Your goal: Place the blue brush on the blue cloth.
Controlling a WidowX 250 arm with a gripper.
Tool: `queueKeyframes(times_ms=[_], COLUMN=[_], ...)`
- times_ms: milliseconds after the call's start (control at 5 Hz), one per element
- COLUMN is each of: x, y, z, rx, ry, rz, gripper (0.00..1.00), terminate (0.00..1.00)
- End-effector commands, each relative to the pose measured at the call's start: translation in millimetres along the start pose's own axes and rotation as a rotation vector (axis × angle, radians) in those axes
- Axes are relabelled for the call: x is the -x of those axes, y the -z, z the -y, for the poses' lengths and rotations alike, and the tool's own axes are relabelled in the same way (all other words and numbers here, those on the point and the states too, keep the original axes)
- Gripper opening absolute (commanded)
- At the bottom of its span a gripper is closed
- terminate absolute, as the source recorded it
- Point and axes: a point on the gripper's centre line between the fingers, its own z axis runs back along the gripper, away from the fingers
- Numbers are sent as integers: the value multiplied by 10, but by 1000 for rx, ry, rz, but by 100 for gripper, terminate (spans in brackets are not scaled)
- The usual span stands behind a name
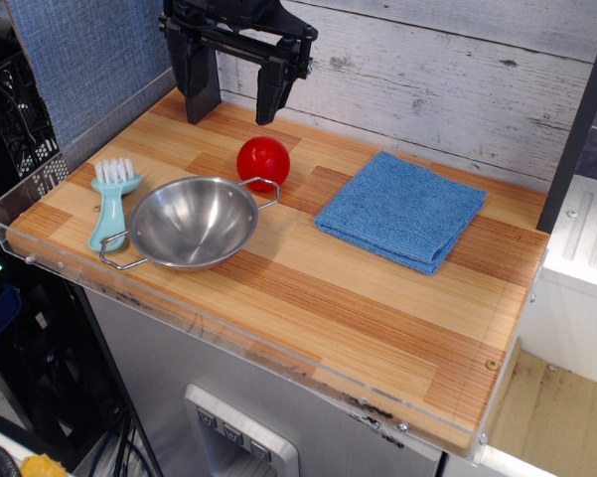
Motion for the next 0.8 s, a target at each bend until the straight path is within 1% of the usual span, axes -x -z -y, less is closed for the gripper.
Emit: queueKeyframes(times_ms=[0, 200, 400, 600], x=[0, -77, -198, -265], y=[0, 75, 147, 280], z=[0, -65, -190, -578], rx=[0, 87, 152, 201], ry=[0, 8, -22, -28], rz=[0, -12, -26, 27], gripper=[100, 100, 100, 100], terminate=[0, 0, 0, 0])
